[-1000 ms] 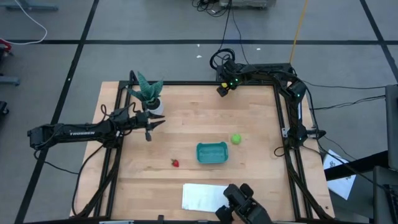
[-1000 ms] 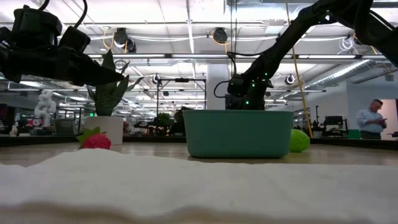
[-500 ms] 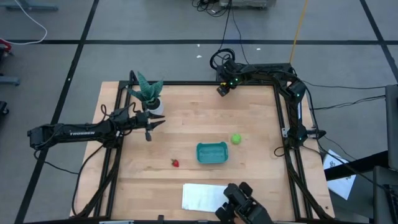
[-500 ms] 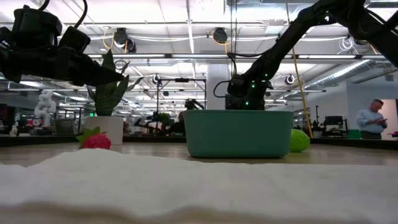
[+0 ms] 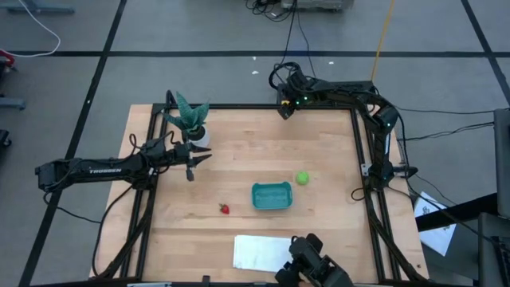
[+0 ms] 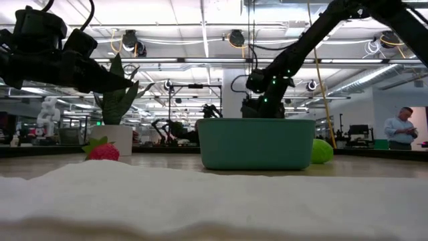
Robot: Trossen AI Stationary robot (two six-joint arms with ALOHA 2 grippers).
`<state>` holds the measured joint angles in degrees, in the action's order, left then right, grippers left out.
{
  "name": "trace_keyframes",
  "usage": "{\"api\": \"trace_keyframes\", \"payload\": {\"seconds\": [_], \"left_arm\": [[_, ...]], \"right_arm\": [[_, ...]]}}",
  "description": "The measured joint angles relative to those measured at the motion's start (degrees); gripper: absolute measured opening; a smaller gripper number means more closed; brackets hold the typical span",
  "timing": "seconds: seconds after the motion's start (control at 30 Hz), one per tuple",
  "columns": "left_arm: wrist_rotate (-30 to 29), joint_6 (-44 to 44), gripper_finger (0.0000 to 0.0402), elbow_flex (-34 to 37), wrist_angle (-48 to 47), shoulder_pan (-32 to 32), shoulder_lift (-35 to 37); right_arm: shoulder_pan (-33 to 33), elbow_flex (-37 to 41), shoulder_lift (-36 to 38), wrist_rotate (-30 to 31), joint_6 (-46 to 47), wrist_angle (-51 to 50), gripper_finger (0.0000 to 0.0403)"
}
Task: Pick and placing Produce into tupperware
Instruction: Put the yellow lemon into the blue bin
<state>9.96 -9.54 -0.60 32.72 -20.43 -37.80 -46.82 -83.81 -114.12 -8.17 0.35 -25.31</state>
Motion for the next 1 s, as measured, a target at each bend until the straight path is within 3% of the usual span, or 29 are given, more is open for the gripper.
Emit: {"api": "trace_keyframes", "payload": {"seconds": [0.3,0.6,0.77,1.0], "left_arm": [[0.0,0.5,0.0093,0.0,0.0,0.0,0.0],[0.0,0.4,0.0093,0.0,0.1,0.0,0.0],[0.0,0.3,0.0093,0.0,0.3,0.0,0.0],[0.0,0.3,0.0093,0.0,0.4,0.0,0.0]], "right_arm": [[3.5,0.0,10.0,-2.8,0.6,-0.1,0.0209],[10.3,0.0,20.1,-9.0,2.0,1.6,0.0192],[13.3,0.0,23.5,-14.1,2.9,3.6,0.0205],[14.7,0.0,25.4,-16.1,2.7,4.6,0.0193]]}}
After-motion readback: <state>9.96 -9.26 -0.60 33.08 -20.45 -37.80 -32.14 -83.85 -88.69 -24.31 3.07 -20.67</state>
